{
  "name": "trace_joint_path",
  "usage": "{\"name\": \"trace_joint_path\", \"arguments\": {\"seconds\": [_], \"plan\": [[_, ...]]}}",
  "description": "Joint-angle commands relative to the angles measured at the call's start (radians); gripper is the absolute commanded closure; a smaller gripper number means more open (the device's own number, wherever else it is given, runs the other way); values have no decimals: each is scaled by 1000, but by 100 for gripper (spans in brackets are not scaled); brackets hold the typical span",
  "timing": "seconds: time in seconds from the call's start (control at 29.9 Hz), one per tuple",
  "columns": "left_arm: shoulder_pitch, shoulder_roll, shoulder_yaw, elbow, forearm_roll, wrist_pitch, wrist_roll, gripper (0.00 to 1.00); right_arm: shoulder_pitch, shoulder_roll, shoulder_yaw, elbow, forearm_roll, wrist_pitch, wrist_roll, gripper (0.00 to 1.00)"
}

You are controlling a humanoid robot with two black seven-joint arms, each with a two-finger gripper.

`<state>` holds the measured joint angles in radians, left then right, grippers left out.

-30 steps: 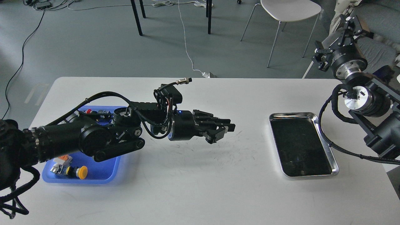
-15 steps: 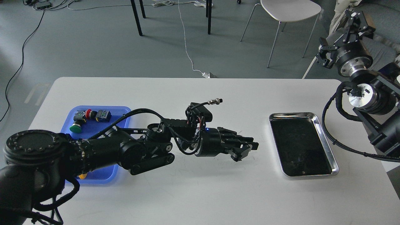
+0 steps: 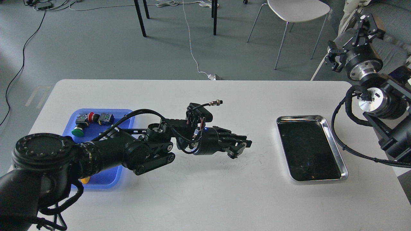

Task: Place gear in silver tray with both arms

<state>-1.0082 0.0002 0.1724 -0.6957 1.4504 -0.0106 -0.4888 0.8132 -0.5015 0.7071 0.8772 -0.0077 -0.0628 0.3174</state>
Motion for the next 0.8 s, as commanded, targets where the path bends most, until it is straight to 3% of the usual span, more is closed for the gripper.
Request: {"name": "trace_joint_path", "arguments": {"seconds": [0.0,0.77], "plan": [[13,0,1,8,1,0,0,90,-2,0,0,0,0,0,0,1],[37,0,-13,-39,-13,9,0,89,-23,-12,-6,2,0,3,2,1]]}}
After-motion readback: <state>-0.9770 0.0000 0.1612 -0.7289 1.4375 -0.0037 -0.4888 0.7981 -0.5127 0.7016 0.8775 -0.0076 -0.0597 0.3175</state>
